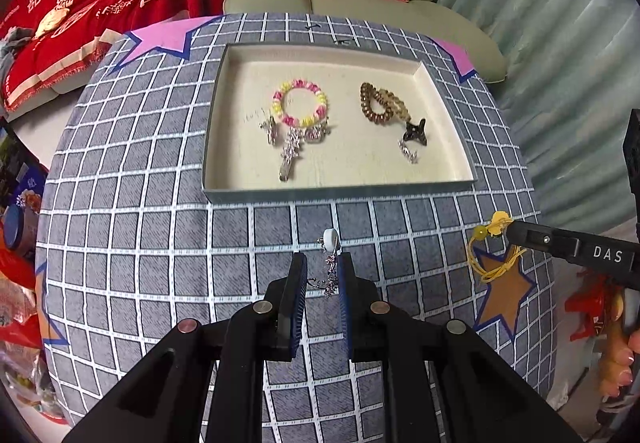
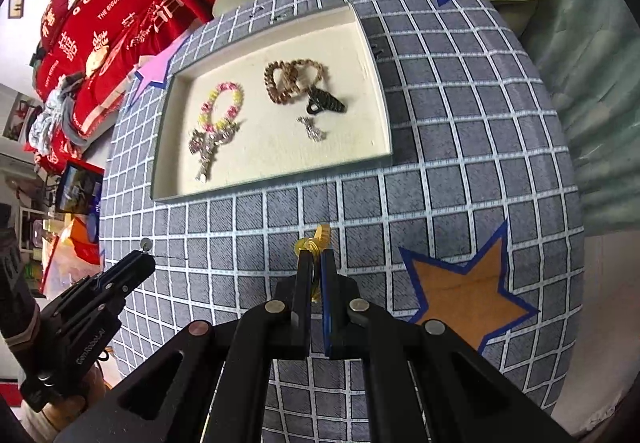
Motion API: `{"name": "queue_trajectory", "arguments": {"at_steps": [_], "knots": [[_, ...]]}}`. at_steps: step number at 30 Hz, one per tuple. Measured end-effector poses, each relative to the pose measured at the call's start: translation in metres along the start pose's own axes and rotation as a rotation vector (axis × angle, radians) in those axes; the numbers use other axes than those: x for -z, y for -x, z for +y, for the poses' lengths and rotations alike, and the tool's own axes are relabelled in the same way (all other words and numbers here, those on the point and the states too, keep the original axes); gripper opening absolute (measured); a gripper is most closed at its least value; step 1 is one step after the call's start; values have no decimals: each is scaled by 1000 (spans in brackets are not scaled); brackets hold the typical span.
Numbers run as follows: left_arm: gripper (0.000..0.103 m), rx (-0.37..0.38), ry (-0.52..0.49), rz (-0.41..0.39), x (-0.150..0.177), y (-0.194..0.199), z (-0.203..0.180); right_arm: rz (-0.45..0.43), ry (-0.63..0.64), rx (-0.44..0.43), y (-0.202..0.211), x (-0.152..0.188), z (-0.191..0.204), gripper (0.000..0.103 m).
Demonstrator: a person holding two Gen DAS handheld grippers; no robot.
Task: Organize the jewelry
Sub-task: 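Carry silver charm into tray with left tool while right tool carries yellow hair tie there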
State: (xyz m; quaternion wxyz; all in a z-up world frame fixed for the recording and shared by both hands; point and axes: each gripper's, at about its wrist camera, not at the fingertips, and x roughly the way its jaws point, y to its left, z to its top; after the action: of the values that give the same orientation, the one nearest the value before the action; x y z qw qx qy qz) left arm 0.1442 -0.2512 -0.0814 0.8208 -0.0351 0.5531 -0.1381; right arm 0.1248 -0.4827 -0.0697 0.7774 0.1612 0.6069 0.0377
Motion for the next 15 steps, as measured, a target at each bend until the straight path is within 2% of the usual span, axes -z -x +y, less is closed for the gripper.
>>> {"name": "queue_trajectory", "arguments": {"at_steps": [15], "knots": [[25, -23, 18, -58, -44, 3, 18, -46, 45, -45, 9, -50, 21, 4]]}}
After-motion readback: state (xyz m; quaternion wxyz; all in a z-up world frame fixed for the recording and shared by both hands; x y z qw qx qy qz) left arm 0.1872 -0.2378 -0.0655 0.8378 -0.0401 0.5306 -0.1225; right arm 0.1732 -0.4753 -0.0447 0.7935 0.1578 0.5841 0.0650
